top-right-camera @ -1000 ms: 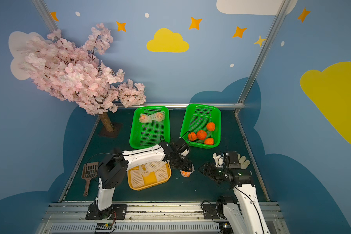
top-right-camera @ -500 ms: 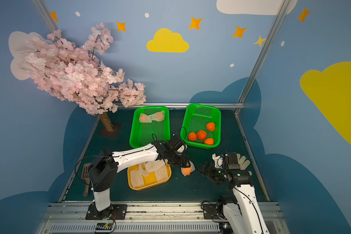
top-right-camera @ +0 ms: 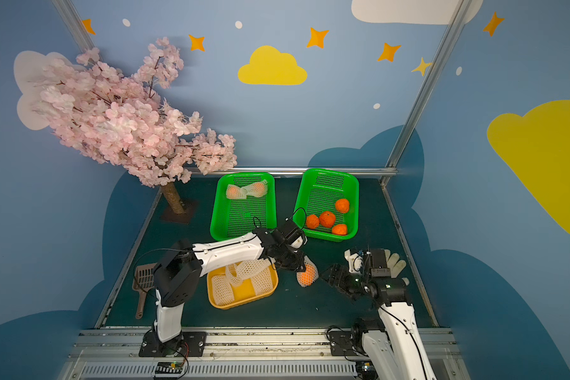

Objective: Remove foam nets from oranges
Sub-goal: Remove the foam net from the orange.

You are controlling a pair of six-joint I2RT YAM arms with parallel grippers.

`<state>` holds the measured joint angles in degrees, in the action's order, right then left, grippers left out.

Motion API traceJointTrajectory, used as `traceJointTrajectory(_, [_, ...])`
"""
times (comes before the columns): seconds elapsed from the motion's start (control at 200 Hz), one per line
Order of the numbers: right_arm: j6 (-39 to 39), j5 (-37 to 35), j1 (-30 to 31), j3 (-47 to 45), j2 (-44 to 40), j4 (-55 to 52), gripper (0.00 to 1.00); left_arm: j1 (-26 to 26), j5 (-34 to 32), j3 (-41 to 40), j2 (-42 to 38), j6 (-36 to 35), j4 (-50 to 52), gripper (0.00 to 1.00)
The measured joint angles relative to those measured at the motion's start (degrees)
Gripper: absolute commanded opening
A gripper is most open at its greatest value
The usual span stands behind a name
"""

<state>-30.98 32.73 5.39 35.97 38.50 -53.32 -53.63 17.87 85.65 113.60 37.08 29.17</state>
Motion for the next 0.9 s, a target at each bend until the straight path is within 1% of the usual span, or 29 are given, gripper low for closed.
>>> traceJointTrajectory(0.15, [-1.70,0.94,0.00,-1.25,-0.11,2.45,0.81,-0.35,0.09,0.63,-0.02,-1.95,-0.13,0.13])
traceJointTrajectory(0.35, [-3.82,1.70,0.00,-2.86,1.75,5.88,0.81,-1.90,-0.37,1.66,-0.94,-5.81,0.28,0.12])
traceJointTrajectory(0.526, [-4.70,2.12,-0.07,-2.89,4.07,9.01,0.77,-2.84,-0.79,1.66,-3.52,-8.35,0.26,0.12])
traceJointTrajectory(0.701, [-4.87,2.29,-0.33,-2.89,6.88,10.36,0.77,-2.91,-1.03,1.66,-4.96,-8.74,-0.70,0.11])
traceJointTrajectory(0.896, [-5.01,2.40,-0.42,-2.99,5.79,10.14,0.78,-1.81,-1.22,1.44,-5.07,-7.67,-1.73,0.12])
